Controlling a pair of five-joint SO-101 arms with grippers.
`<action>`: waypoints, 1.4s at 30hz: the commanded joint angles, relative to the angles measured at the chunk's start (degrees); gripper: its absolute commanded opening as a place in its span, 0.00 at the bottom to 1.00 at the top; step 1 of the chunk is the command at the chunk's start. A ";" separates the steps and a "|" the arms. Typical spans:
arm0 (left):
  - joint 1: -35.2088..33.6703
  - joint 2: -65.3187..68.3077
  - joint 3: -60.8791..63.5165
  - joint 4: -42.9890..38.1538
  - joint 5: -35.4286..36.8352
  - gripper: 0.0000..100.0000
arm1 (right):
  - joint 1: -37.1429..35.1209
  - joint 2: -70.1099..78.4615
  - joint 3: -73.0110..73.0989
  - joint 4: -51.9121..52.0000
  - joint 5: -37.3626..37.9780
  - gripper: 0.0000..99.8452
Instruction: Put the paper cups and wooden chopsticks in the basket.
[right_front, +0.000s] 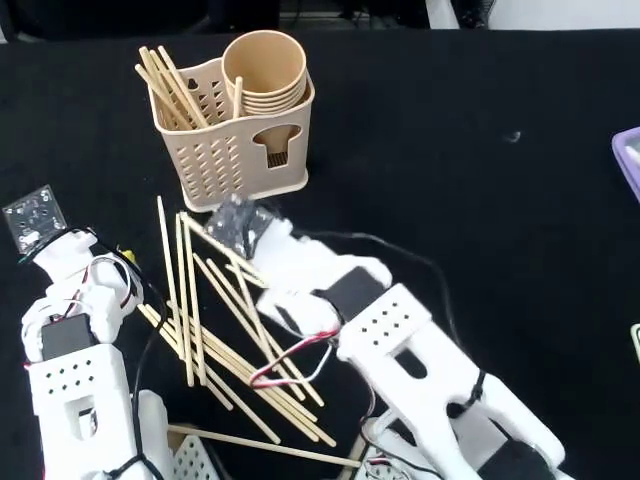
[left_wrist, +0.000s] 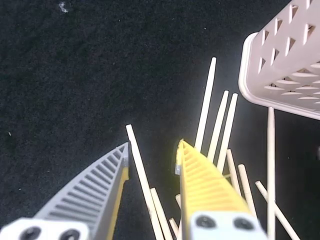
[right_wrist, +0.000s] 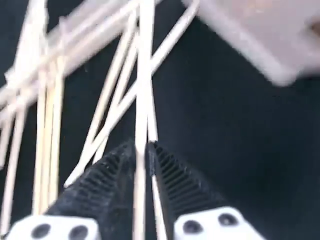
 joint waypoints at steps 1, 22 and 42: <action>-0.31 -0.88 -0.92 -0.18 -0.44 0.16 | 4.84 1.27 1.89 -1.32 3.34 0.01; -0.31 -0.88 -0.75 -0.26 -0.44 0.16 | -4.75 13.93 -5.14 -13.54 -14.59 0.13; -0.31 -0.88 -0.92 -0.26 -0.44 0.16 | -3.52 42.59 -20.70 -13.19 -15.56 0.19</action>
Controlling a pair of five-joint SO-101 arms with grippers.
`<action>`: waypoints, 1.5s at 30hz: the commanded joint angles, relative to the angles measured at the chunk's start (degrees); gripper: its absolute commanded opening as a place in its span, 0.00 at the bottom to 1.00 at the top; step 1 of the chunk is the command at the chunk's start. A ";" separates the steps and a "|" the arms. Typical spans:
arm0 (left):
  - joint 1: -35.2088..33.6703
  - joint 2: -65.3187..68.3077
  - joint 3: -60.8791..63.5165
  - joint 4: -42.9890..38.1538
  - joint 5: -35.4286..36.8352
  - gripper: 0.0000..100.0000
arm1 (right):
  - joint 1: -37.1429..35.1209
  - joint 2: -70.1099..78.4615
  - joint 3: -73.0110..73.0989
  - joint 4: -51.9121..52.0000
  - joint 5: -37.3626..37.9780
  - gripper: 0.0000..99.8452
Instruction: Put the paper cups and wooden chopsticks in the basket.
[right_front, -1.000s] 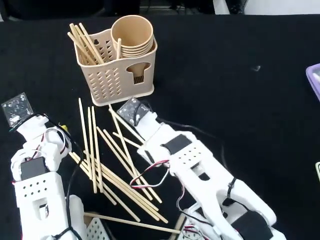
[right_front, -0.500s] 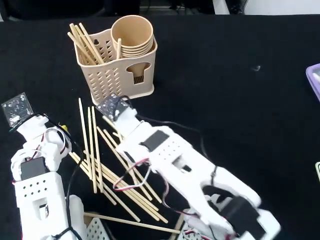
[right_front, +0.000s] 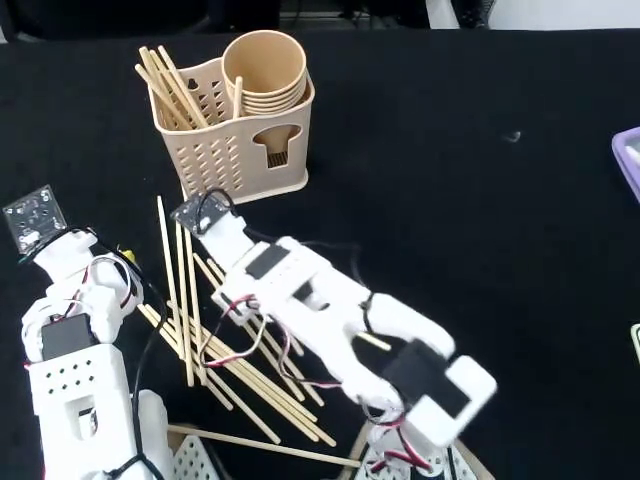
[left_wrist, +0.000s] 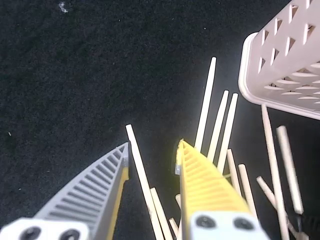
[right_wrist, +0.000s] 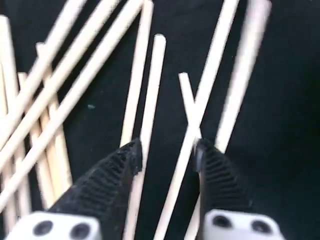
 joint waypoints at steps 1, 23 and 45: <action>-0.31 -0.88 -0.92 -0.26 -0.44 0.16 | 1.85 1.63 -2.51 -0.09 4.04 0.17; -0.40 -0.88 -1.01 -0.26 -0.44 0.16 | 5.10 -19.65 0.22 9.41 19.52 0.01; -0.40 -0.88 -0.84 -0.26 -0.44 0.16 | 7.56 -37.76 -25.80 -19.43 3.60 0.01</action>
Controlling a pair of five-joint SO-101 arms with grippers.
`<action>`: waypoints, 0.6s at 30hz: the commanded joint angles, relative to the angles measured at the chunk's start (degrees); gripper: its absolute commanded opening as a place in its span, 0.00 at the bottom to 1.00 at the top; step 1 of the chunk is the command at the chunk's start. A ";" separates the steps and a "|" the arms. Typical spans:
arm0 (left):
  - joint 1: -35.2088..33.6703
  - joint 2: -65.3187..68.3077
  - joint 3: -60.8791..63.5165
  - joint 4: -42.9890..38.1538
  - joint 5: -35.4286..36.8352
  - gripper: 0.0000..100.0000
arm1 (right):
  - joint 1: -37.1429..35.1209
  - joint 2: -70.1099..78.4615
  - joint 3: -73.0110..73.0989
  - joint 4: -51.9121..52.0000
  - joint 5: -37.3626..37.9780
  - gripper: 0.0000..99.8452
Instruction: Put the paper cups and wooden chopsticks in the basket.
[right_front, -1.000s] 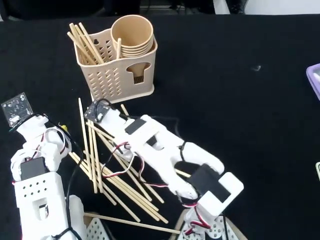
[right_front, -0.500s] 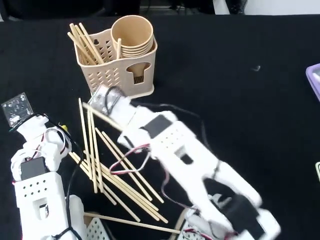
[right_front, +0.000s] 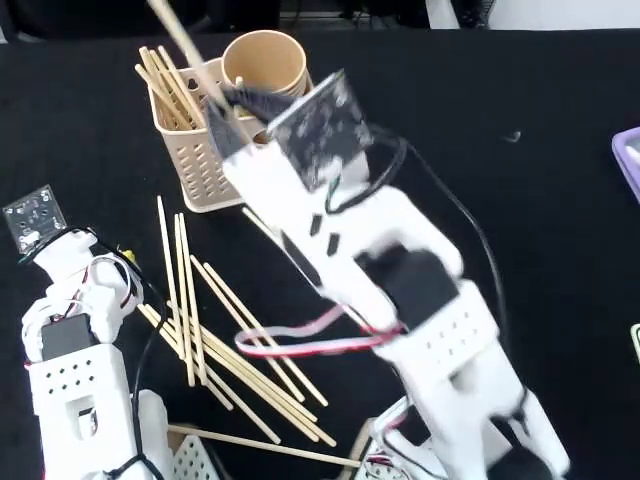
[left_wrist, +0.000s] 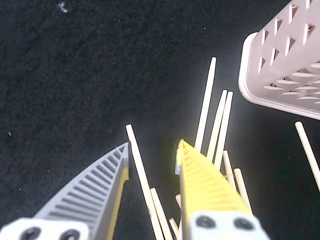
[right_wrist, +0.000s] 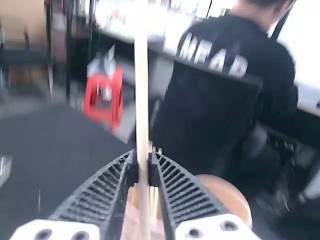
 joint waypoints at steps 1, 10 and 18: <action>-0.40 -0.88 -0.84 -0.26 -0.44 0.16 | 0.26 6.64 -8.40 -11.08 -4.84 0.01; -0.40 -0.88 -0.84 -0.26 -0.44 0.16 | 0.53 26.59 -25.89 -21.54 -5.36 0.01; -0.40 -0.88 -0.84 -0.18 -0.44 0.16 | 1.32 41.27 -30.46 -21.45 -5.27 0.01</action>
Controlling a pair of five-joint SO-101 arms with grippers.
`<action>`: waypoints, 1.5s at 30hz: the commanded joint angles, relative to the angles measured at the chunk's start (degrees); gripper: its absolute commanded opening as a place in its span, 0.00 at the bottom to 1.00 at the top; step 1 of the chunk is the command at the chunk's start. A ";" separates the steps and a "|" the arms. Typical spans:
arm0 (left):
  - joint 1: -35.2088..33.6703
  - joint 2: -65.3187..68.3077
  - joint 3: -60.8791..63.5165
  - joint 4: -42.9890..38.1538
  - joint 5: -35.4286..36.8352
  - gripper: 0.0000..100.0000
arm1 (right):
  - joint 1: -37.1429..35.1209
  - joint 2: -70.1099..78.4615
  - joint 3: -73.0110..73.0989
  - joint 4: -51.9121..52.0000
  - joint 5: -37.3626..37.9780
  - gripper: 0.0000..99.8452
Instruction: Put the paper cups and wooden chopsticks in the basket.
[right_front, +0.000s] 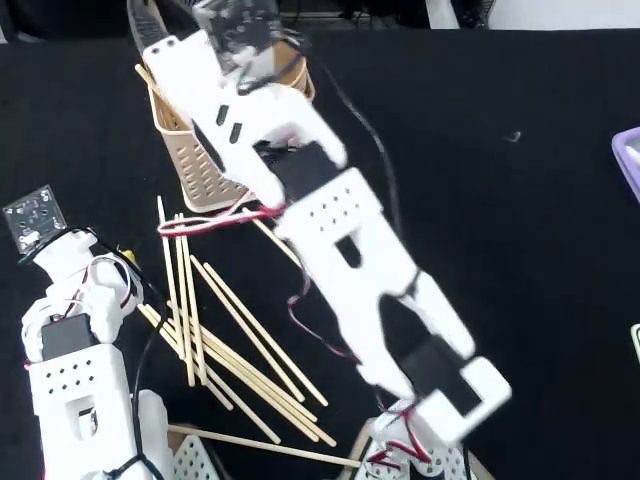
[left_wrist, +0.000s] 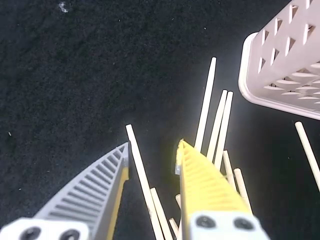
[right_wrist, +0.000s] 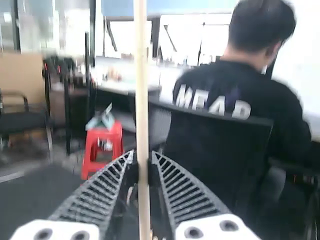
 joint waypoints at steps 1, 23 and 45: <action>-0.40 -0.97 -0.84 -0.09 -0.44 0.16 | 1.76 3.38 -3.65 -1.41 -0.26 0.01; 0.04 -0.97 -1.27 0.35 -4.13 0.16 | 6.86 -23.69 0.48 54.42 -0.26 0.24; 16.57 24.62 -15.08 8.26 -12.84 0.22 | 24.26 -57.54 77.85 30.42 -0.79 0.24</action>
